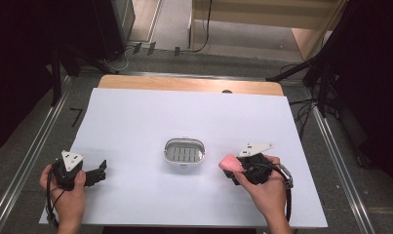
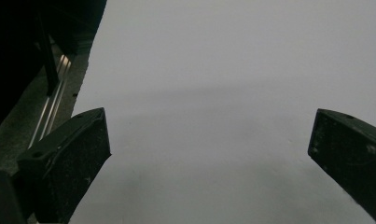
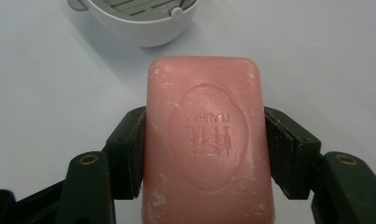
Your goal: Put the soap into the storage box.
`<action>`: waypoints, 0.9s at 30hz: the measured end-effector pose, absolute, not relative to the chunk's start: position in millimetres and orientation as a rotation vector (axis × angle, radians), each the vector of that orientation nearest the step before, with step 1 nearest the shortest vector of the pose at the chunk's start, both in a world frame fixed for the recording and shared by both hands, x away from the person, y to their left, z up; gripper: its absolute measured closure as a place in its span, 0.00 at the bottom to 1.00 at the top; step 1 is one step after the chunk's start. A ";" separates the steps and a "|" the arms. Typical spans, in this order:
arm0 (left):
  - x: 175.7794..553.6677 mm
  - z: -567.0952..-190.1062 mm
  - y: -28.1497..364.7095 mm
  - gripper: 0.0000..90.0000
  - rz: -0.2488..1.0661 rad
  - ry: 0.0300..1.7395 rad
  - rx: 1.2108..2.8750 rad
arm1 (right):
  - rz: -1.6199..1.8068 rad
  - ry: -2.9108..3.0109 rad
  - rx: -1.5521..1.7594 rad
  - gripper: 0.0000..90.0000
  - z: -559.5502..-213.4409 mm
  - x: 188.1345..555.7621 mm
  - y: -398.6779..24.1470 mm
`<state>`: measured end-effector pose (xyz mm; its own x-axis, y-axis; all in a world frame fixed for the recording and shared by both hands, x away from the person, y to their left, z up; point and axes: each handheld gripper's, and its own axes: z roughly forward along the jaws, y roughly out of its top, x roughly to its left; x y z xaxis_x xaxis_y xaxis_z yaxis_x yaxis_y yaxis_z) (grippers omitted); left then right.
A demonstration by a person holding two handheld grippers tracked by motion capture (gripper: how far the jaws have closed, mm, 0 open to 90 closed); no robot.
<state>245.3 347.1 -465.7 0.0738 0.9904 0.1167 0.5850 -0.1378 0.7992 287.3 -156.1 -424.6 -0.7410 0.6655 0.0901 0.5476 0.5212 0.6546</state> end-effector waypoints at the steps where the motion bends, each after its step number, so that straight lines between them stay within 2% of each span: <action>1: 245.2 -465.7 347.0 0.00 0.919 1.562 1.788 | 1.034 2.592 1.040 0.43 -423.8 287.9 -155.6; 21: 245.1 -465.7 347.3 0.00 0.910 1.556 1.783 | 1.178 2.593 1.007 0.43 -413.6 301.8 -148.3; 27: 244.5 -465.5 347.2 0.00 0.914 1.551 1.787 | 1.190 2.638 0.828 0.43 -405.3 307.5 -132.7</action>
